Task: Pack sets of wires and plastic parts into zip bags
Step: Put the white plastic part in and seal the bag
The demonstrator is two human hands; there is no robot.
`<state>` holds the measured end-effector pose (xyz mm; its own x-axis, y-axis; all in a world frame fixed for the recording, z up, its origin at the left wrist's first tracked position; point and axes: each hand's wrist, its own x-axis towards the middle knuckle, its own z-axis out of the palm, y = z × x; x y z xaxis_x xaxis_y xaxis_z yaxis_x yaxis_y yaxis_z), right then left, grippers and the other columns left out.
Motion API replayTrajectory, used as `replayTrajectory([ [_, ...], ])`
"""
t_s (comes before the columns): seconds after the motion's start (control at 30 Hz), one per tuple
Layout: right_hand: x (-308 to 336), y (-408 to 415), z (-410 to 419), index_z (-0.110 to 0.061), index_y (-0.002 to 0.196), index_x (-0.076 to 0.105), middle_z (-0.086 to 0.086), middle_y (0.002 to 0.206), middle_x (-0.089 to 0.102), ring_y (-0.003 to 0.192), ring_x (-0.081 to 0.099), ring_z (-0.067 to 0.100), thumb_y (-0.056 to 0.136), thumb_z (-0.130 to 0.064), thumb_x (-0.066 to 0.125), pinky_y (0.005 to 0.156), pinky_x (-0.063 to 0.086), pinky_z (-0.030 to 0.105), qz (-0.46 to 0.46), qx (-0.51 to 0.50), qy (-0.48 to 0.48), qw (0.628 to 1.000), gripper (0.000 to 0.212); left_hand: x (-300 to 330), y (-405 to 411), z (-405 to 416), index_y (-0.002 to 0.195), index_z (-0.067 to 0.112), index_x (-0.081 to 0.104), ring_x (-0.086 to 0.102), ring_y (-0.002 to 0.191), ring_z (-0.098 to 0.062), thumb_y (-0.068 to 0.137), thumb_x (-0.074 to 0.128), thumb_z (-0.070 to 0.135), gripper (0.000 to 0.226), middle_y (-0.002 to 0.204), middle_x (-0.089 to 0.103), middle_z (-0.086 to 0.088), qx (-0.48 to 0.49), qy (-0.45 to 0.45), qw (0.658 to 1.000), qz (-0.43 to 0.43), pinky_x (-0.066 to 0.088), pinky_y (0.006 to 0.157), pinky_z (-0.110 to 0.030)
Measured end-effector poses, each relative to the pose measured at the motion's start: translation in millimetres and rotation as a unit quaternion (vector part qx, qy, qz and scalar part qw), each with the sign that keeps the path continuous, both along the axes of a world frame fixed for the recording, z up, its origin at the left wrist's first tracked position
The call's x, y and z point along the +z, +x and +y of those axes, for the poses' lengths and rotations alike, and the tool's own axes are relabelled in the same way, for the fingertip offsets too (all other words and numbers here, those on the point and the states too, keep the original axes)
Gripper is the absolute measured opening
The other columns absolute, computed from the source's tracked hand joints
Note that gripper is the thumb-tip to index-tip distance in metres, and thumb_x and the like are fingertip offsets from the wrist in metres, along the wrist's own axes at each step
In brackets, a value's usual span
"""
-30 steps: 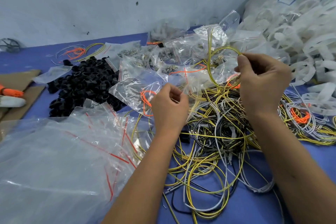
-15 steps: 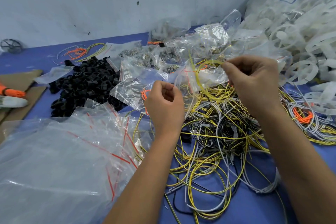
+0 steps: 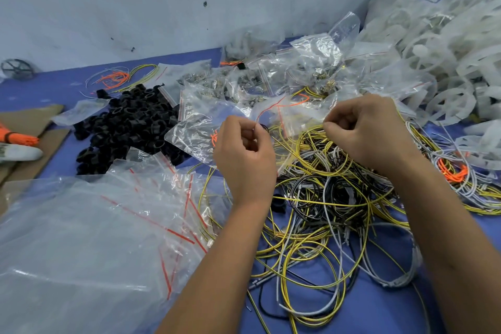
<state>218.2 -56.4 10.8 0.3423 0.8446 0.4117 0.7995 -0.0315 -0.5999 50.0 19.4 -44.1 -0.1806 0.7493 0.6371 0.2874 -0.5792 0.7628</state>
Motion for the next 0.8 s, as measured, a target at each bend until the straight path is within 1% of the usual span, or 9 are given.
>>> replayTrajectory([
  [0.1, 1, 1, 0, -0.015, 0.072, 0.076, 0.004, 0.055, 0.062, 0.046, 0.044, 0.005, 0.085, -0.009, 0.072, 0.048, 0.035, 0.013, 0.035, -0.001, 0.002, 0.999, 0.014, 0, 0, 1, 0.079, 0.014, 0.056, 0.056, 0.065, -0.019, 0.087, 0.067, 0.007, 0.015, 0.07, 0.058, 0.002, -0.007, -0.001, 1.0, 0.003, 0.044, 0.061, -0.031],
  [0.2, 1, -5, 2, -0.018, 0.073, 0.076, 0.007, 0.059, 0.066, 0.05, 0.05, 0.009, 0.085, -0.014, 0.072, 0.052, 0.04, 0.023, 0.073, -0.011, 0.019, 0.997, 0.014, 0, 2, -2, 0.077, 0.011, 0.057, 0.052, 0.063, -0.016, 0.085, 0.069, 0.003, 0.016, 0.07, 0.057, 0.001, -0.039, 0.041, 0.997, 0.052, 0.04, 0.061, -0.024],
  [0.27, -1, -14, 5, -0.017, 0.072, 0.076, 0.006, 0.057, 0.067, 0.049, 0.053, 0.01, 0.085, -0.013, 0.07, 0.053, 0.041, 0.023, 0.096, -0.016, 0.038, 0.995, 0.015, 1, 4, -6, 0.077, 0.01, 0.057, 0.048, 0.063, -0.014, 0.085, 0.07, 0.002, 0.017, 0.071, 0.055, 0.0, -0.071, 0.072, 0.991, 0.084, 0.038, 0.061, -0.021],
  [0.37, -6, -27, 9, -0.018, 0.07, 0.073, -0.002, 0.055, 0.068, 0.043, 0.058, 0.005, 0.085, -0.012, 0.066, 0.048, 0.042, 0.016, 0.135, -0.029, 0.07, 0.988, 0.018, 0, 8, -11, 0.078, 0.009, 0.057, 0.046, 0.063, -0.014, 0.086, 0.071, 0.001, 0.017, 0.073, 0.052, 0.001, -0.111, 0.107, 0.983, 0.104, 0.038, 0.06, -0.023],
  [0.47, -11, -34, 12, -0.015, 0.075, 0.071, 0.003, 0.059, 0.07, 0.046, 0.068, 0.018, 0.088, -0.008, 0.066, 0.043, 0.05, 0.024, 0.224, -0.016, 0.081, 0.971, 0.016, 0, 11, -15, 0.078, 0.009, 0.056, 0.046, 0.063, -0.017, 0.085, 0.07, -0.001, 0.018, 0.072, 0.051, -0.001, -0.124, 0.133, 0.978, 0.106, 0.038, 0.059, -0.026],
  [0.53, -16, -36, 15, -0.012, 0.075, 0.07, 0.004, 0.063, 0.072, 0.052, 0.071, 0.021, 0.089, -0.003, 0.066, 0.049, 0.056, 0.03, 0.271, 0.002, 0.075, 0.96, 0.017, 0, 11, -16, 0.078, 0.009, 0.056, 0.046, 0.062, -0.017, 0.086, 0.069, 0.0, 0.017, 0.072, 0.051, 0.0, -0.132, 0.144, 0.975, 0.101, 0.038, 0.059, -0.025],
  [0.6, -20, -35, 16, -0.016, 0.072, 0.07, 0.0, 0.069, 0.075, 0.064, 0.072, 0.012, 0.087, -0.001, 0.066, 0.061, 0.057, 0.027, 0.247, 0.023, 0.045, 0.968, 0.022, 0, 12, -17, 0.078, 0.009, 0.056, 0.047, 0.063, -0.015, 0.086, 0.069, 0.001, 0.017, 0.072, 0.053, 0.0, -0.135, 0.15, 0.974, 0.099, 0.037, 0.061, -0.02],
  [0.7, -20, -36, 16, -0.02, 0.076, 0.07, -0.006, 0.077, 0.073, 0.077, 0.072, 0.004, 0.084, -0.001, 0.068, 0.071, 0.054, 0.022, 0.133, 0.037, 0.013, 0.99, 0.021, 0, 12, -18, 0.078, 0.009, 0.058, 0.048, 0.063, -0.016, 0.083, 0.07, 0.001, 0.016, 0.072, 0.055, 0.001, -0.128, 0.138, 0.977, 0.095, 0.039, 0.063, -0.022],
  [0.8, -19, -41, 16, -0.017, 0.08, 0.071, -0.006, 0.079, 0.072, 0.077, 0.074, 0.006, 0.083, -0.001, 0.072, 0.075, 0.057, 0.022, 0.082, -0.004, 0.084, 0.993, 0.016, 0, 12, -16, 0.077, 0.01, 0.057, 0.048, 0.06, -0.016, 0.085, 0.07, 0.003, 0.017, 0.068, 0.054, 0.003, -0.117, 0.107, 0.983, 0.089, 0.038, 0.061, -0.024],
])
